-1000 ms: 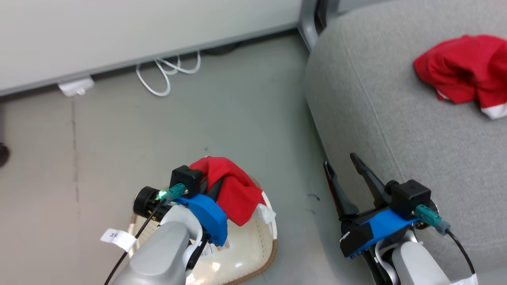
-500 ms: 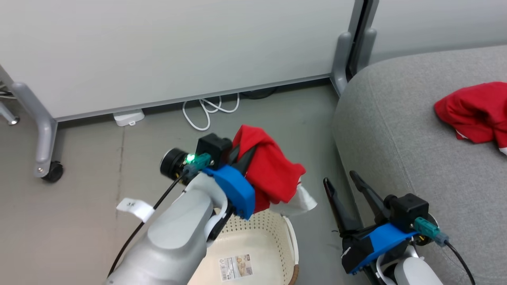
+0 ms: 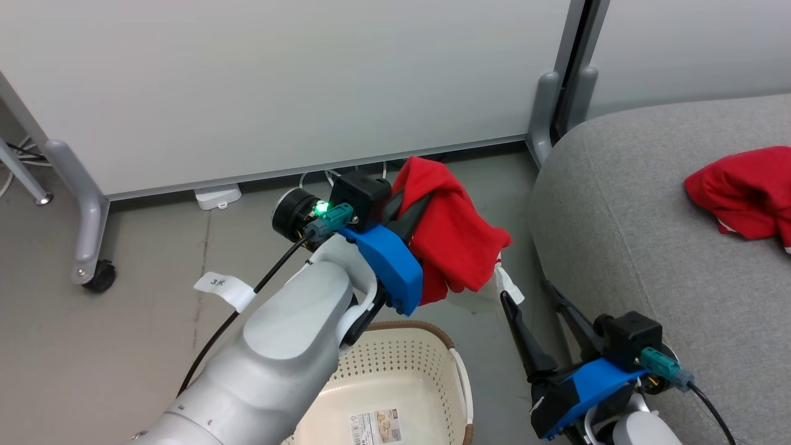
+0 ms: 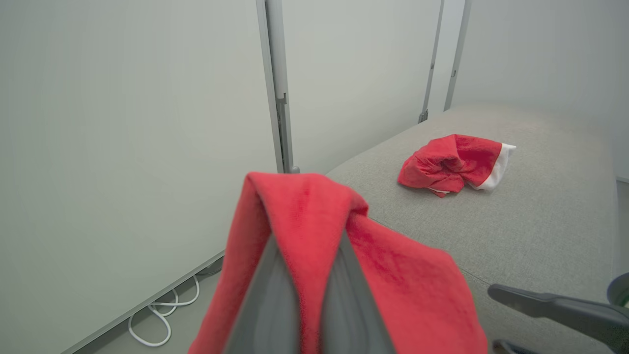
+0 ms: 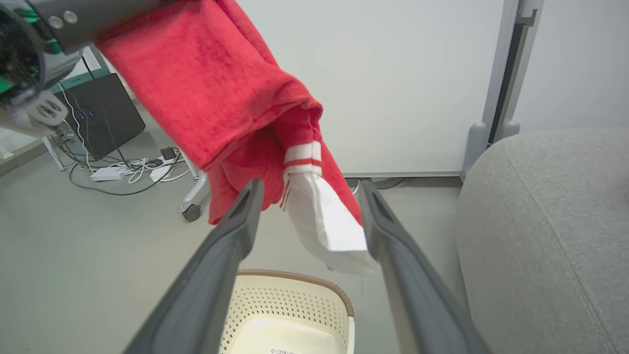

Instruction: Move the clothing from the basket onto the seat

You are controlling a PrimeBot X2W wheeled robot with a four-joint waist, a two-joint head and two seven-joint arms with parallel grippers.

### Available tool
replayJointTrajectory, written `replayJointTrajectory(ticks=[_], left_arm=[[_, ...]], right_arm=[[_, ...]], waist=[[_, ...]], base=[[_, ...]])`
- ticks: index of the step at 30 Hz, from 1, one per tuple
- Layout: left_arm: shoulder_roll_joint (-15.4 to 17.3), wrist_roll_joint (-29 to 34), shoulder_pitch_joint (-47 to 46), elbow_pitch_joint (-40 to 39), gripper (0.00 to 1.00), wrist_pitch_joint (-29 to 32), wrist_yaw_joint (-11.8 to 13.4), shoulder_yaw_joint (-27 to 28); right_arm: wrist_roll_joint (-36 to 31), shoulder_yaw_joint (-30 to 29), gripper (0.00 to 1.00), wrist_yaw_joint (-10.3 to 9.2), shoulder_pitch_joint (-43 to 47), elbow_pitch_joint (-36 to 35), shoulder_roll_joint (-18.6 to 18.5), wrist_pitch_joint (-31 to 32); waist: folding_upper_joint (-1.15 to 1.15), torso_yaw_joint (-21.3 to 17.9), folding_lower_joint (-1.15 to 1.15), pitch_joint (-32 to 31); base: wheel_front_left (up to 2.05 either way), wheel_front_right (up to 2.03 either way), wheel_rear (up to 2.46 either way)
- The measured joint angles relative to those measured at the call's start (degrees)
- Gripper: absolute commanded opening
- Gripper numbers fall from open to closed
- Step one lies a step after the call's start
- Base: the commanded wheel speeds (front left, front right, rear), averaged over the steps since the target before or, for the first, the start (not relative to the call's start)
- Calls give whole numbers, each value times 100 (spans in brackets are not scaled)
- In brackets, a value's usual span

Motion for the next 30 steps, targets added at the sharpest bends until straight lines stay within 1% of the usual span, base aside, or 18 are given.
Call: replayJointTrajectory(ticks=[7, 14, 18, 19, 24, 30], left_arm=[[-2, -74, -25, 46, 0, -8, 0, -75], [-7, -167, -55, 23, 0, -24, 0, -226], [-4, -232, -59, -31, 0, -22, 0, -338], [-5, -276, -70, -75, 0, -16, -1, -412], [-5, -377, -108, -192, 0, 27, -1, -589], [-8, -532, -139, -386, 0, 56, -1, -815]], right_arm=[[10, -7, 100, 0, -40, 102, 0, 114], [-10, 68, 100, 0, -617, 528, 0, 396], [48, 272, 100, 0, -1037, 942, -27, 506], [74, 343, 100, 0, -1258, 1169, -75, 505], [235, 639, 100, 0, -1729, 1789, -137, 535], [409, 1091, 100, 0, -2231, 2396, -242, 385]], waist=[[0, -8, 0, 20], [0, 11, 0, 76], [0, 52, 0, 104], [0, 80, 1, 114], [0, 148, 1, 132], [0, 238, 1, 124]], base=[[0, 0, 0], [0, 0, 0], [0, 0, 0], [0, 0, 0], [0, 0, 0], [0, 0, 0]])
